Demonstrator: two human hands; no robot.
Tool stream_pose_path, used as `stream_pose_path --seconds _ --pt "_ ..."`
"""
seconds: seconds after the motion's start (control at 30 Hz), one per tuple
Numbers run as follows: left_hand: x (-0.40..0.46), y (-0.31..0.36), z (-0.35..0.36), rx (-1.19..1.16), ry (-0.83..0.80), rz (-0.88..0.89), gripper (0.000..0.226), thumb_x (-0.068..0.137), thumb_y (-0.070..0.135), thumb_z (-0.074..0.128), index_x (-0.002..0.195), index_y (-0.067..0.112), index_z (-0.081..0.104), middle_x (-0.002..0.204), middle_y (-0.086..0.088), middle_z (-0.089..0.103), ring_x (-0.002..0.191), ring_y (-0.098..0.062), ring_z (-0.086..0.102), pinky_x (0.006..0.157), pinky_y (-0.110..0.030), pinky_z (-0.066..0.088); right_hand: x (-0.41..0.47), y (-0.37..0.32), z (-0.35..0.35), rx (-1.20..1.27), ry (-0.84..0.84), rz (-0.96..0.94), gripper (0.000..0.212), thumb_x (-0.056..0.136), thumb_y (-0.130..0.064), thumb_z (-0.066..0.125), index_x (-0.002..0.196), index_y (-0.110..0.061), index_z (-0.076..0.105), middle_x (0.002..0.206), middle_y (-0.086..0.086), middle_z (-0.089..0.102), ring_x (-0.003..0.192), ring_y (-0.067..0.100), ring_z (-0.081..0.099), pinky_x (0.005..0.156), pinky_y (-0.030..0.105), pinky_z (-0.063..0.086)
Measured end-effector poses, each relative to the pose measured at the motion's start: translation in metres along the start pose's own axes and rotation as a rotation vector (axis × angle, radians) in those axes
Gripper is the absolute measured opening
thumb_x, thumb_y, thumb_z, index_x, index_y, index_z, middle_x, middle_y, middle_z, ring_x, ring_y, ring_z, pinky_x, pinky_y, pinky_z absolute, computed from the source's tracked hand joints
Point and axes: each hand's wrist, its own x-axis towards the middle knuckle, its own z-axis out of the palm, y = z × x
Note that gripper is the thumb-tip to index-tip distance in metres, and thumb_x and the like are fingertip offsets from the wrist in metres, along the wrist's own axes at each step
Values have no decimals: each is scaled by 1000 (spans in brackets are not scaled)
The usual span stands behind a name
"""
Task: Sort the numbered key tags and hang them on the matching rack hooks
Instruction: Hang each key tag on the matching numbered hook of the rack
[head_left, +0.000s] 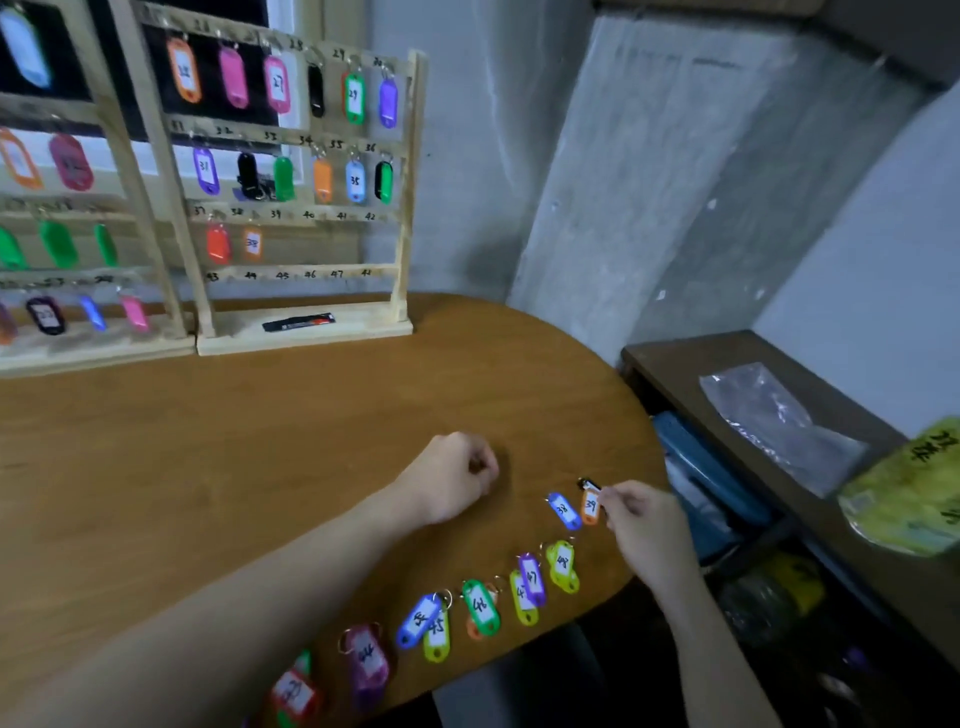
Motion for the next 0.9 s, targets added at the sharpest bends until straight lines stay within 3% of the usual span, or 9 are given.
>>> stream_pose_path --seconds 0.17,0.27,0.37,0.5,0.67,0.77,0.9 --pt "16 14 32 -6 -53 11 2 90 22 71 91 24 71 86 10 67 85 -9 62 76 -17 44 -1 20 5 -31 86 60 14 97 -25 61 85 -22 69 81 -6 68 80 10 63 60 21 41" --pt "25 19 42 47 -111 16 17 85 27 78 99 23 70 93 7 70 91 -11 65 81 -23 49 4 23 4 -28 72 91 10 96 -28 65 90 -21 70 83 -6 69 83 15 66 64 27 47" --pt "28 23 50 102 -120 29 24 80 32 81 100 26 70 92 10 69 89 -12 66 81 -27 50 6 19 4 -69 63 100 22 90 -46 70 88 -23 69 82 -9 69 82 13 65 66 30 48" --pt "28 24 56 172 -57 88 13 86 32 75 97 26 71 91 9 70 90 -12 65 79 -25 47 5 8 11 -216 61 115 32 83 -64 69 80 -33 62 79 -13 68 77 12 62 64 30 43" --pt "28 19 52 154 -40 117 12 94 20 63 93 23 74 92 7 74 89 -13 66 75 -21 44 9 4 11 -287 6 137 33 86 -58 70 101 -29 73 89 -11 73 85 16 67 67 29 45" --pt "29 16 51 108 -36 113 5 93 25 66 95 27 70 93 8 71 89 -10 64 78 -24 48 10 6 8 -245 -52 129 20 89 -53 71 91 -33 68 80 -14 69 82 13 67 71 30 52" --pt "31 21 54 136 -69 140 33 91 30 70 123 28 61 100 7 66 90 -12 61 79 -26 46 9 11 7 -191 -51 94 18 93 -45 69 83 -31 65 75 -13 71 74 9 66 73 32 55"
